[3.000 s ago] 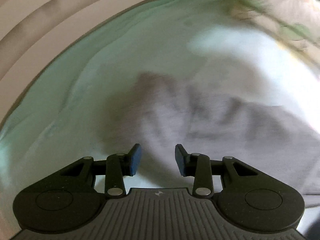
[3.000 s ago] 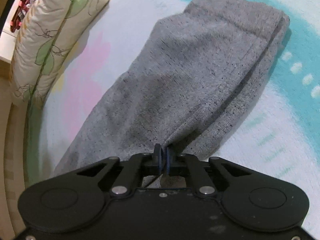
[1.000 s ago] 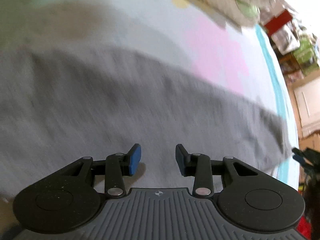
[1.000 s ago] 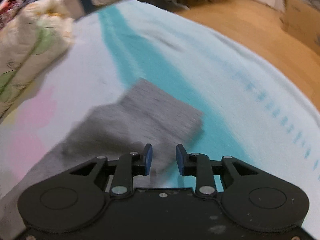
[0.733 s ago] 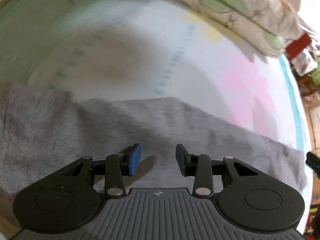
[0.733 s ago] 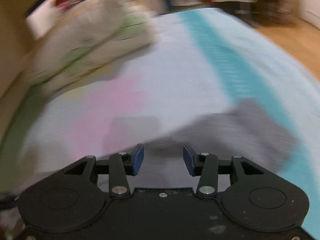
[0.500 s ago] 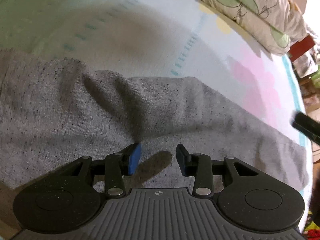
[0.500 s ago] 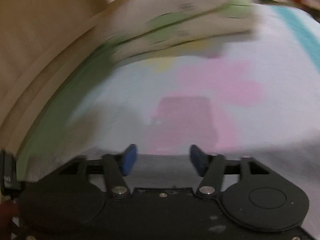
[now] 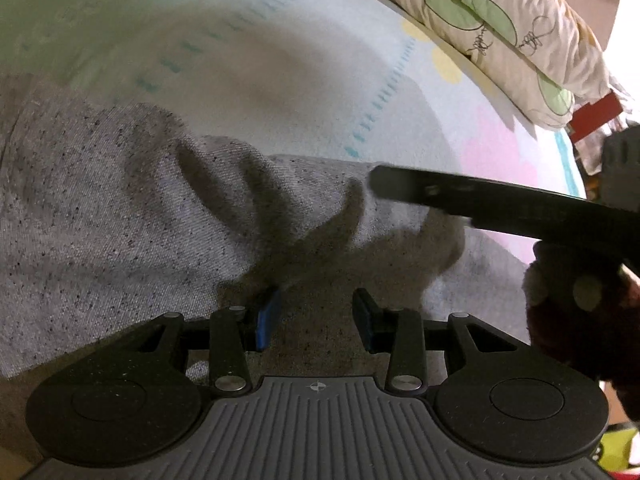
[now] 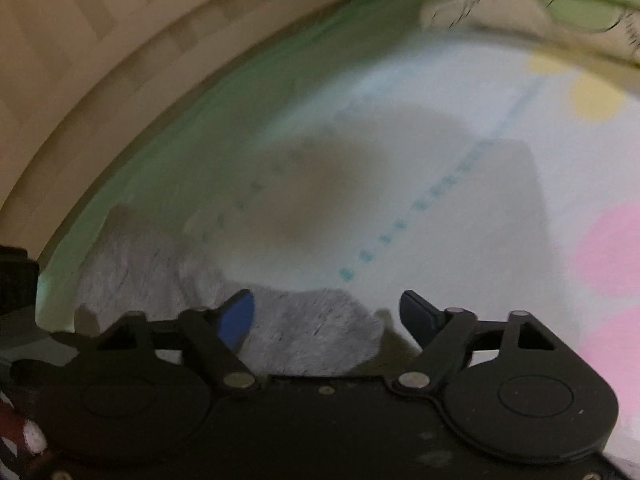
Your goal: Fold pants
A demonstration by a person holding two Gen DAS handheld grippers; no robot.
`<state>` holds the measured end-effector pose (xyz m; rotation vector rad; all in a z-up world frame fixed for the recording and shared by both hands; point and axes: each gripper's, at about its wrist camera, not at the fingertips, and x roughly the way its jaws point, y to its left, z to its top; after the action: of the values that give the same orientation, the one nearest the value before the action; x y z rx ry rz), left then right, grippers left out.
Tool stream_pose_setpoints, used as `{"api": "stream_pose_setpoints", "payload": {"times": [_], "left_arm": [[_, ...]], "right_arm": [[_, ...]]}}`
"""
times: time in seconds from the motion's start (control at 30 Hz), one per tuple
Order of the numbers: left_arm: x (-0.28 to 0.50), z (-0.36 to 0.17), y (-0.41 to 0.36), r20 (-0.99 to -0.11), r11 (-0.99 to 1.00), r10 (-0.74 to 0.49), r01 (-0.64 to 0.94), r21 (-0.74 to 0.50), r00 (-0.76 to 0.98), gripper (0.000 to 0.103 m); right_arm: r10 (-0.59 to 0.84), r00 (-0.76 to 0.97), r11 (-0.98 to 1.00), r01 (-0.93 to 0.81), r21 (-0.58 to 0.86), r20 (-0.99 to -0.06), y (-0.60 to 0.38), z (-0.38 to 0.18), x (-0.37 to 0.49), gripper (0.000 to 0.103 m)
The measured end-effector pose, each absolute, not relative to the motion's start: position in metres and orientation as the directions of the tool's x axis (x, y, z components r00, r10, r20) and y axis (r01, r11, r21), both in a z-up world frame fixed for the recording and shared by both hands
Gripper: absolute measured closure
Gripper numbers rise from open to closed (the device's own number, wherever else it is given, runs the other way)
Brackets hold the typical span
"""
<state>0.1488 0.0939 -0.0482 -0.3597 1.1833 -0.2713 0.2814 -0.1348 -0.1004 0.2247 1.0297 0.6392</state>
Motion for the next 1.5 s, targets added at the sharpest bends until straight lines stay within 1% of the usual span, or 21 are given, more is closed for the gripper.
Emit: {"api": "stream_pose_setpoints", "payload": {"times": [0.03, 0.07, 0.1, 0.2, 0.27, 0.33, 0.47, 0.6, 0.7, 0.8, 0.87, 0.93, 1.0, 1.07, 1.1, 1.13, 1.27, 1.37, 1.5], "left_arm": [[0.149, -0.048, 0.093, -0.849, 0.912, -0.39, 0.024, -0.409, 0.358, 0.065], [0.149, -0.047, 0.093, -0.847, 0.912, -0.392, 0.027, -0.41, 0.36, 0.065], [0.148, -0.044, 0.094, -0.842, 0.908, -0.397, 0.023, -0.418, 0.364, 0.065], [0.137, -0.023, 0.108, -0.792, 0.889, -0.417, 0.018, -0.458, 0.445, 0.065], [0.131, -0.002, 0.116, -0.763, 0.896, -0.397, 0.036, -0.442, 0.51, 0.064], [0.135, 0.01, 0.122, -0.755, 0.907, -0.375, 0.046, -0.418, 0.538, 0.064], [0.165, 0.01, 0.127, -0.779, 0.925, -0.336, 0.027, -0.38, 0.53, 0.064], [0.192, -0.005, 0.113, -0.823, 0.944, -0.307, 0.043, -0.327, 0.478, 0.064], [0.198, -0.024, 0.108, -0.854, 0.948, -0.308, 0.058, -0.313, 0.419, 0.064], [0.188, -0.039, 0.108, -0.877, 0.958, -0.281, 0.054, -0.283, 0.389, 0.064], [0.178, -0.041, 0.116, -0.867, 0.951, -0.297, 0.041, -0.307, 0.4, 0.064], [0.172, -0.041, 0.124, -0.855, 0.941, -0.318, 0.024, -0.338, 0.409, 0.064], [0.168, -0.04, 0.132, -0.842, 0.928, -0.337, -0.001, -0.372, 0.421, 0.064], [0.166, -0.039, 0.138, -0.831, 0.917, -0.351, -0.023, -0.399, 0.432, 0.064], [0.17, -0.039, 0.137, -0.827, 0.914, -0.353, -0.029, -0.405, 0.437, 0.064], [0.17, -0.038, 0.138, -0.825, 0.912, -0.354, -0.031, -0.408, 0.441, 0.064], [0.169, -0.035, 0.139, -0.815, 0.908, -0.365, -0.023, -0.419, 0.451, 0.064], [0.162, -0.027, 0.153, -0.787, 0.892, -0.381, -0.034, -0.452, 0.485, 0.064], [0.155, -0.016, 0.168, -0.776, 0.899, -0.348, -0.047, -0.435, 0.526, 0.063]], "right_arm": [[0.598, 0.329, 0.791, -0.391, 0.471, -0.731, -0.133, -0.103, 0.283, 0.055], [0.607, 0.311, 0.783, -0.393, 0.483, -0.731, -0.126, -0.107, 0.285, 0.073], [0.616, 0.291, 0.775, -0.392, 0.496, -0.732, -0.124, -0.108, 0.286, 0.095], [0.622, 0.324, 0.767, -0.435, 0.471, -0.713, -0.125, -0.096, 0.271, 0.095], [0.636, 0.348, 0.756, -0.46, 0.465, -0.689, -0.133, -0.088, 0.249, 0.095], [0.64, 0.365, 0.749, -0.493, 0.443, -0.676, -0.136, -0.079, 0.225, 0.095], [0.62, 0.368, 0.744, -0.556, 0.37, -0.693, -0.125, -0.08, 0.182, 0.096], [0.588, 0.358, 0.753, -0.571, 0.327, -0.726, -0.107, -0.094, 0.152, 0.097], [0.552, 0.373, 0.762, -0.588, 0.27, -0.746, -0.094, -0.101, 0.136, 0.097], [0.542, 0.381, 0.775, -0.571, 0.271, -0.749, -0.092, -0.1, 0.135, 0.097], [0.547, 0.384, 0.778, -0.561, 0.283, -0.744, -0.096, -0.095, 0.135, 0.095], [0.548, 0.395, 0.782, -0.555, 0.283, -0.738, -0.101, -0.09, 0.14, 0.091], [0.548, 0.416, 0.788, -0.547, 0.282, -0.726, -0.107, -0.084, 0.142, 0.089], [0.558, 0.436, 0.794, -0.529, 0.3, -0.707, -0.112, -0.077, 0.146, 0.081], [0.566, 0.438, 0.793, -0.52, 0.316, -0.698, -0.114, -0.074, 0.149, 0.073], [0.575, 0.437, 0.792, -0.509, 0.337, -0.691, -0.115, -0.072, 0.152, 0.068], [0.613, 0.405, 0.766, -0.513, 0.387, -0.678, -0.105, -0.072, 0.159, 0.068], [0.63, 0.363, 0.742, -0.542, 0.395, -0.686, -0.088, -0.077, 0.164, 0.068], [0.641, 0.34, 0.724, -0.566, 0.394, -0.689, -0.07, -0.083, 0.169, 0.067]]}}
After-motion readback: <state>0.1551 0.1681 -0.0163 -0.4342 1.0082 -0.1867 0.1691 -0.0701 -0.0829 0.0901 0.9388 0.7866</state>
